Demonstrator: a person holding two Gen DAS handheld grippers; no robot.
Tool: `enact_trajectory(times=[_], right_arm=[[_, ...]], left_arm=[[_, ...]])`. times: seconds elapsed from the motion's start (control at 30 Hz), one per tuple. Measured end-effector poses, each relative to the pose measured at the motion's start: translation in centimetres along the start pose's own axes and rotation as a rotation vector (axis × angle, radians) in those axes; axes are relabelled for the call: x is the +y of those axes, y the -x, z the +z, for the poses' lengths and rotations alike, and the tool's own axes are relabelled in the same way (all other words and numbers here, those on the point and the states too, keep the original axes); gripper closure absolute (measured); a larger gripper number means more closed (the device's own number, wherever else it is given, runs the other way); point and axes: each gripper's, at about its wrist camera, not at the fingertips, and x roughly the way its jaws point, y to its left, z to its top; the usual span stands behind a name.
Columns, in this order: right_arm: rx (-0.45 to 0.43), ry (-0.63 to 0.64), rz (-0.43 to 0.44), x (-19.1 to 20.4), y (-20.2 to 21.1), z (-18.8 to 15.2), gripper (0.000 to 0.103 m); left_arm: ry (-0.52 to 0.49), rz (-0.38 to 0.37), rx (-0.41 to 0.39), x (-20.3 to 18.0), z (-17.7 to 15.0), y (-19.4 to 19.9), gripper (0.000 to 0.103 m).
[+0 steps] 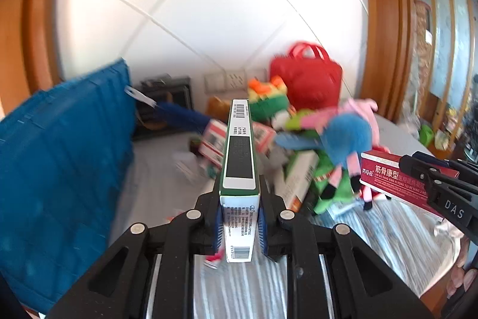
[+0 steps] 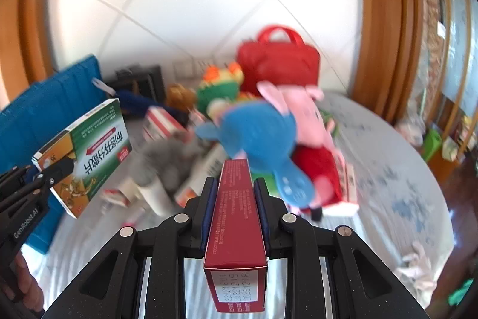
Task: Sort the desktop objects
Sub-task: 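Carry the green-white box and red box over the blue crate, then open both grippers to drop both boxes into the crate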
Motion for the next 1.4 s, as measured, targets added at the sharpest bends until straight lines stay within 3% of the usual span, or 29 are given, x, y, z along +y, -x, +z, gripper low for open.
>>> enact_trajectory(times=[0.17, 0.37, 0.53, 0.7, 0.87, 1.0, 1.2, 1.4], right_arm=[[-0.111, 0.049, 0.063, 3.8, 2.4, 2.7, 0.078], [-0.217, 0.112, 0.182, 10.1, 4.4, 5.9, 0.078], [-0.307, 0.185, 0.306, 17.3, 6.4, 8.2, 0.078], [-0.37, 0.263, 0.409, 25.5, 7.4, 9.9, 0.078], [-0.377, 0.316, 0.497, 33.6, 7.4, 10.6, 0.078], [-0.367, 0.347, 0.519, 38.7, 6.5, 10.7, 0.078], [-0.33, 0.402, 0.487, 44.2, 4.1, 11.1, 0.078], [-0.285, 0.443, 0.439, 45.6, 2.6, 10.8, 0.078]], left_arm=[[0.036, 0.041, -0.082, 2.6, 1.3, 3.6, 0.085], [0.072, 0.146, -0.202, 7.0, 3.4, 8.4, 0.085], [0.111, 0.264, -0.278, 11.8, 4.7, 11.8, 0.085], [0.15, 0.379, -0.307, 17.4, 5.0, 14.1, 0.085], [0.182, 0.483, -0.29, 23.7, 4.7, 14.6, 0.085], [0.208, 0.537, -0.254, 28.7, 4.3, 14.2, 0.085], [0.246, 0.54, -0.192, 34.0, 3.2, 12.8, 0.085], [0.272, 0.518, -0.127, 35.9, 3.0, 11.0, 0.085]])
